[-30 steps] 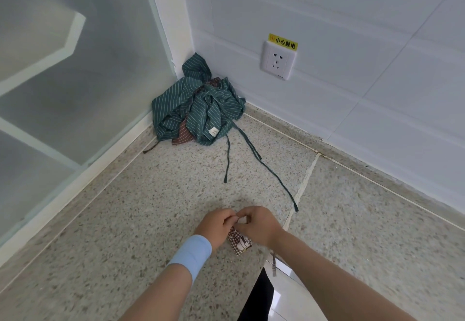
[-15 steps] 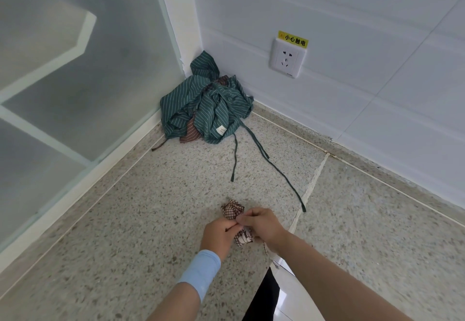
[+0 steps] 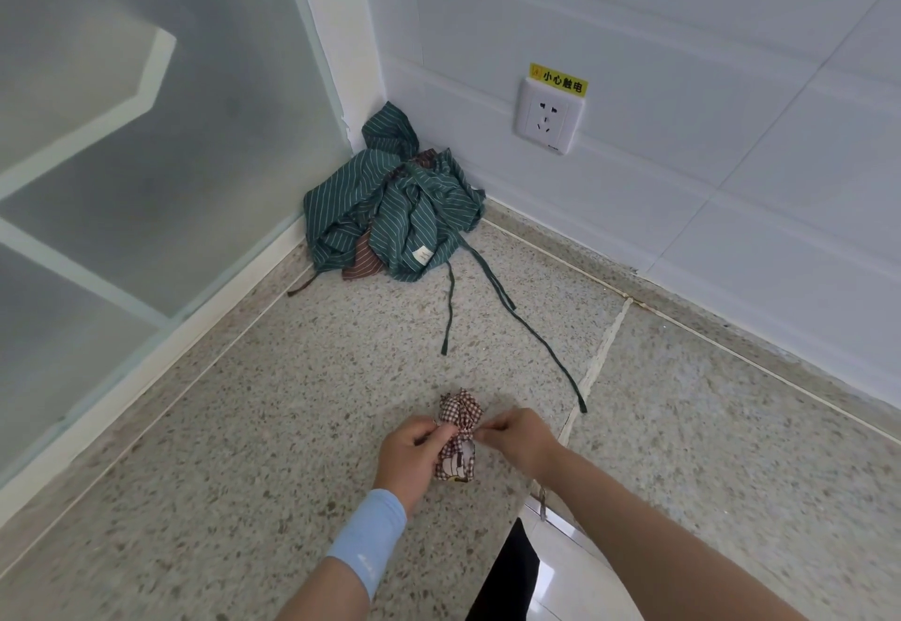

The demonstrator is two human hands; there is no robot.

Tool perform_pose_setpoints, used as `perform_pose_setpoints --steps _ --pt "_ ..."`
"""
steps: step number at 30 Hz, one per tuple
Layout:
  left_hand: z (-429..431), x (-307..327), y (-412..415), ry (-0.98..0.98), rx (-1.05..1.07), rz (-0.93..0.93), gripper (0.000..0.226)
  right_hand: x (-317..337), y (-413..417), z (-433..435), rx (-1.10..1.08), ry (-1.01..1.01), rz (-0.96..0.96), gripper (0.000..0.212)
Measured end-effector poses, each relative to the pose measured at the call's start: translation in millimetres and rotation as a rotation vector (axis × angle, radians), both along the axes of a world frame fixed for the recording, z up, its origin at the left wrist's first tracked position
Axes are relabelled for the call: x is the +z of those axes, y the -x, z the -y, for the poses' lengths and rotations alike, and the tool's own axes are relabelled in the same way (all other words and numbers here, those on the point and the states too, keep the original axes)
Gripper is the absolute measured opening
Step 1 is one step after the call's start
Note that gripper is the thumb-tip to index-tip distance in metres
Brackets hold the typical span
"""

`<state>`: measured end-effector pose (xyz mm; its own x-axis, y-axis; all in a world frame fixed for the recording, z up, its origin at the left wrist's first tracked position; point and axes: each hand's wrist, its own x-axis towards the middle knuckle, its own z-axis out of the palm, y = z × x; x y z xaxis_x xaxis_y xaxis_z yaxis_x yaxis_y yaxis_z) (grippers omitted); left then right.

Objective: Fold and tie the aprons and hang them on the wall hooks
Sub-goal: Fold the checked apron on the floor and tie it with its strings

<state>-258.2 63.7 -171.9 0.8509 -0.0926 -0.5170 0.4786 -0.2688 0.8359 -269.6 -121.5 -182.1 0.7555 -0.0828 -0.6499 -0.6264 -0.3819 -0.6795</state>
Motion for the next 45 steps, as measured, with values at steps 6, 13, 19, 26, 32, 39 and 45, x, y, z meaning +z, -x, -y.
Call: perform_pose_setpoints --steps 6,13,19,26,32,39,45 --pt "-2 17 9 0.051 -0.151 0.017 0.017 -1 -10 -12 0.140 0.162 -0.035 0.023" --pt "-11 7 12 -0.050 -0.069 0.007 0.028 -1 -16 -24 0.269 0.370 0.002 0.026" --pt "-18 3 -9 -0.298 -0.204 0.159 0.024 26 -15 -26 0.707 0.383 0.008 0.032" --pt "-5 -11 -22 -0.574 -0.617 0.272 0.020 65 -41 -26 1.026 0.435 0.274 0.024" --pt "-14 -16 -13 -0.270 -0.478 0.267 0.042 42 -49 -21 0.598 0.390 0.299 0.020" --pt "-22 -18 8 -0.111 -0.115 0.055 0.018 19 -6 -28 0.492 0.246 0.118 0.009" --pt "-16 -10 6 -0.089 -0.135 -0.090 0.017 18 14 -41 0.284 0.188 0.266 0.012"
